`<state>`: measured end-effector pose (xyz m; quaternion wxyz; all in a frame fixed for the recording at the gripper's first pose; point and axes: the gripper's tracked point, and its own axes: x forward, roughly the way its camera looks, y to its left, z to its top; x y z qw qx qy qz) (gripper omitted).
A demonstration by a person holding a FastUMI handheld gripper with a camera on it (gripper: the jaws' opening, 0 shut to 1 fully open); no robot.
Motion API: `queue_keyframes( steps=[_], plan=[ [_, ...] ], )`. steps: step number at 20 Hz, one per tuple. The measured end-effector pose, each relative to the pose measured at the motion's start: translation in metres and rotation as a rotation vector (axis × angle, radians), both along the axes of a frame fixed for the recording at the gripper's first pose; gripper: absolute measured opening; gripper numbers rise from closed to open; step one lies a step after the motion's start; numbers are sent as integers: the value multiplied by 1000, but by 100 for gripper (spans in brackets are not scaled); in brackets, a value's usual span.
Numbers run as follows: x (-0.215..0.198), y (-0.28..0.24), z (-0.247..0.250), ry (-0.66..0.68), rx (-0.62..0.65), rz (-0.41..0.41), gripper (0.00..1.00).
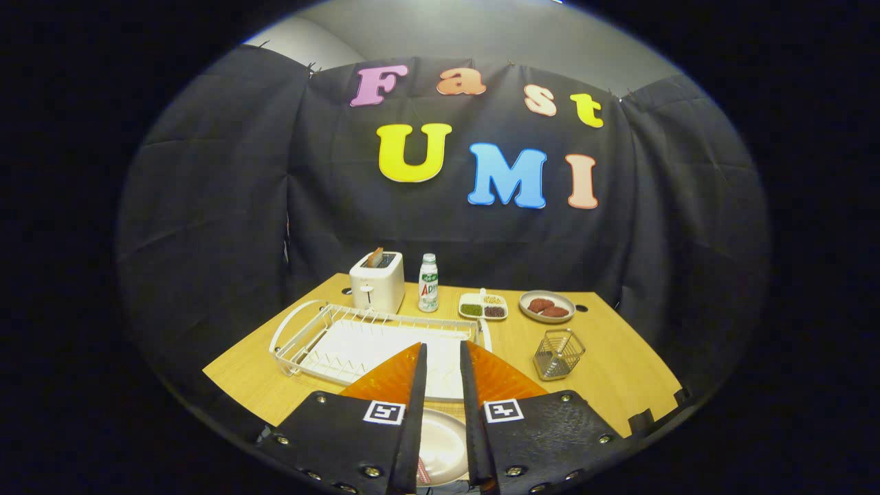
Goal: Take the plate from the dish rack, then take the spoon from the basket and place it into the plate.
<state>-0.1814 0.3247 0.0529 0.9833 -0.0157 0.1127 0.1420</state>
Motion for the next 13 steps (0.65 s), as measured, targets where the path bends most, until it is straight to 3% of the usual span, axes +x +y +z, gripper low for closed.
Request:
queue_keyframes(
  steps=[1, 4, 7, 13],
  plan=[
    [5, -3, 13, -35, 7, -10, 29],
    [27, -11, 51, -127, 53, -24, 98],
    [44, -20, 85, -217, 101, 3, 96],
    [108, -85, 121, -433, 125, -113, 96]
  ],
)
